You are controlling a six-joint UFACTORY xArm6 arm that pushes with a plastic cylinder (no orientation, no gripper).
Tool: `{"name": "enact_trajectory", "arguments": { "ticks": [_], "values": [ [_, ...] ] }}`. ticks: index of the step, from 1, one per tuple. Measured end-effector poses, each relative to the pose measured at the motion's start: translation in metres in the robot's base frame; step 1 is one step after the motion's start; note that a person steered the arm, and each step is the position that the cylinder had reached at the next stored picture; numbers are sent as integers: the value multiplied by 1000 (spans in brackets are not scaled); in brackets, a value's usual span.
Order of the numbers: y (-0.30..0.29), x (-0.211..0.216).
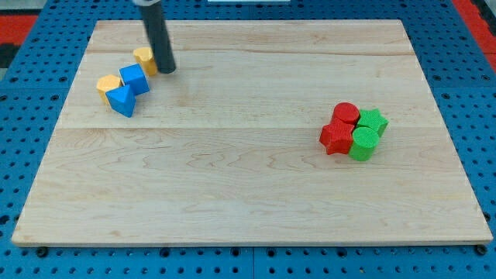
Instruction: Move the yellow heart into the blue cube
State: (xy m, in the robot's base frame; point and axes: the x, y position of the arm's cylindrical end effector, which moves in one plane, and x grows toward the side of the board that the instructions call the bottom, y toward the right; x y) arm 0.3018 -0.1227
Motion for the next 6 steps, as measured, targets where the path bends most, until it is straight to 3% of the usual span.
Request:
{"name": "enact_trajectory", "arguments": {
  "ticks": [1,2,3,6],
  "values": [
    [27,-49],
    [-21,-53],
    [-46,-17],
    [-81,12]
  ]
}}
